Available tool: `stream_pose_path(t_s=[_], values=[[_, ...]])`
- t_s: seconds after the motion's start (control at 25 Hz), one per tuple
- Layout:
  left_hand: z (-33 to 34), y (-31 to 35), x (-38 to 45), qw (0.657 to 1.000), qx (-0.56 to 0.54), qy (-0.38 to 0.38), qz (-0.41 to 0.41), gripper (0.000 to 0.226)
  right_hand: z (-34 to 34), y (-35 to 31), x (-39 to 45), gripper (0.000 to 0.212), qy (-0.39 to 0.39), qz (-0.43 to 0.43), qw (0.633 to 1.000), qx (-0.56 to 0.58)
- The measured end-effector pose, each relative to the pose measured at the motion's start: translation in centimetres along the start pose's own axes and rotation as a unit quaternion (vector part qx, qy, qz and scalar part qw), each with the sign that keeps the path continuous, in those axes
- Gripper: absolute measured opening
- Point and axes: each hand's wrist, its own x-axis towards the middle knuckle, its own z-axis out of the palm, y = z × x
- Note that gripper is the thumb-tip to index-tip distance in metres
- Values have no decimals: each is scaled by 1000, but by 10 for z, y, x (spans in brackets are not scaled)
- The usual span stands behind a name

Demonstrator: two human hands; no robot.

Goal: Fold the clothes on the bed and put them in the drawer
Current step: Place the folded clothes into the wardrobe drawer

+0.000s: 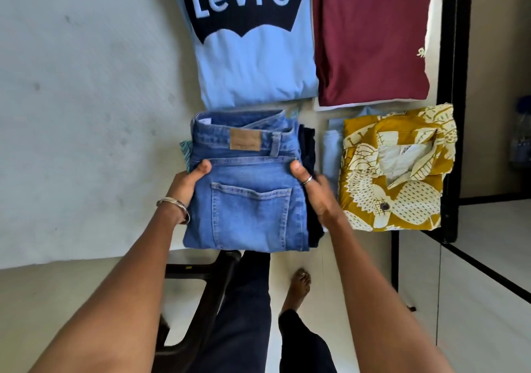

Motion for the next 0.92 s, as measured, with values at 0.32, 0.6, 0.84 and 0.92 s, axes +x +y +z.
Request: stream_pose_path(t_s=[0.32,0.6,0.84,0.92], values=[[5,-2,-8,1000,-9,-3,3,91,2,18,14,96,28,-1,999,36],[20,4,-58,998,-36,1,42,85,-7,-9,-41,94,13,-4,1000,24],[59,-6,-181,983,52,-9,177,110,-58,36,-183,63,15,-128,979,157],[89,-25,-234,972,98,-43,208,106,-84,74,-245,71,44,-161,964,206]])
